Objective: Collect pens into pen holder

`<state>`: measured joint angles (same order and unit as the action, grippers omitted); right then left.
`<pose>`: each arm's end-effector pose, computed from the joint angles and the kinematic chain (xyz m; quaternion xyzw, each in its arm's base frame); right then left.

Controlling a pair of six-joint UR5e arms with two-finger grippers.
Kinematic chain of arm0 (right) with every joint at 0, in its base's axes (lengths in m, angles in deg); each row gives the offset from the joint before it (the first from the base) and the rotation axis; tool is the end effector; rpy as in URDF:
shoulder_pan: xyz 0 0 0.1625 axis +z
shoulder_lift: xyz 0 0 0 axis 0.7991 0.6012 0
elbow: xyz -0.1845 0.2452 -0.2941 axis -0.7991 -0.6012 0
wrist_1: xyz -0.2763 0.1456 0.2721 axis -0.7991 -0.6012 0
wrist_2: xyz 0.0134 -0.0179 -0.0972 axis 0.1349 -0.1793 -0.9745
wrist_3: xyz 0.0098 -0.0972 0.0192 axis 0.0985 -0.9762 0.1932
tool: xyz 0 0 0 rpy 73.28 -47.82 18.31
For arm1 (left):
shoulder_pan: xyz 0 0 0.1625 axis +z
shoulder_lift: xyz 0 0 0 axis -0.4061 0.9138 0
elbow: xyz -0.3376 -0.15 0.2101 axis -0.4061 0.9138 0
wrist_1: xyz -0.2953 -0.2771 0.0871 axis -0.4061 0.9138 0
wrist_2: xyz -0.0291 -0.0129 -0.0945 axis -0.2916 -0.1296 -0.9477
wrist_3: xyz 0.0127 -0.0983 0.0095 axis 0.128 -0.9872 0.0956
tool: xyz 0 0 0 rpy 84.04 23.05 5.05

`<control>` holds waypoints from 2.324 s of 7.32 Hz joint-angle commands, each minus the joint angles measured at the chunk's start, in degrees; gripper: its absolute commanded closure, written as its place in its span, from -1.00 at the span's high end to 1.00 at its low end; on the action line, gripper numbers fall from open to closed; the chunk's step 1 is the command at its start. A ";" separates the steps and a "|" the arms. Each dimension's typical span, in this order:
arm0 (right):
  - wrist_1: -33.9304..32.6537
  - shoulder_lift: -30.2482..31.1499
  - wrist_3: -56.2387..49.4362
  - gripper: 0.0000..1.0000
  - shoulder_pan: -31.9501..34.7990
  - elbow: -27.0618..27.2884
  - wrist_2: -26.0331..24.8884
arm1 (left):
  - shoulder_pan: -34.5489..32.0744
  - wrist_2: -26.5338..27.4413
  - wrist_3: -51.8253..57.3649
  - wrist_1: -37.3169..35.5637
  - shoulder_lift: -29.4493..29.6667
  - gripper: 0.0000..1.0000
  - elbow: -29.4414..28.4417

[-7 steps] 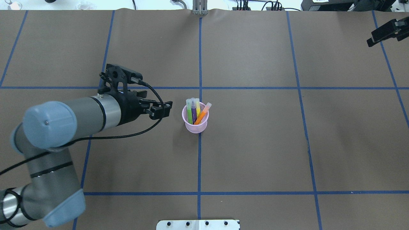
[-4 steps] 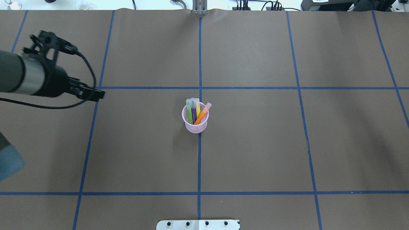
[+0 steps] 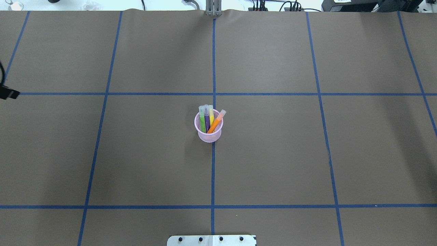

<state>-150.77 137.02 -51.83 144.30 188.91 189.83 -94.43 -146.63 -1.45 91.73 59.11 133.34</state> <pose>0.0791 -0.4677 0.6011 0.0655 -0.3402 -0.0793 0.9347 0.0911 -0.4673 0.4308 0.1856 0.3739 0.1943 0.8877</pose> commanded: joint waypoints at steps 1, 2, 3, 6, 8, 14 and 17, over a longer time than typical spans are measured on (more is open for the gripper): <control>0.53 4.65 -1.98 0.99 1.64 -1.52 -0.64 | -12.44 -5.54 7.85 -2.15 -5.29 0.99 -5.25; 0.54 4.68 -1.88 0.99 1.64 -2.65 -0.56 | -18.94 -6.15 7.94 -1.81 -7.59 0.99 -9.36; 0.62 4.59 -1.80 0.99 1.64 -3.27 -0.56 | -21.79 -11.46 7.95 -1.72 -7.70 0.99 -12.01; 0.62 4.24 -1.71 0.99 1.64 -3.28 -0.47 | -22.08 -5.57 16.34 -3.02 -9.09 0.99 -12.73; 0.62 4.24 -1.79 0.99 1.64 -3.19 -0.38 | -22.08 -3.97 15.16 -6.44 -11.73 0.99 -12.48; 0.80 4.32 -1.71 0.99 1.64 -3.10 -0.38 | -21.82 -2.99 12.43 -17.45 -9.64 0.99 -10.63; 0.97 4.06 -1.71 0.99 1.64 -2.84 -0.38 | -21.82 -3.17 13.04 -17.27 -10.33 0.99 -10.36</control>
<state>-149.93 141.24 -53.54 145.94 185.85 189.44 -116.24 -149.70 11.17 74.31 49.07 123.02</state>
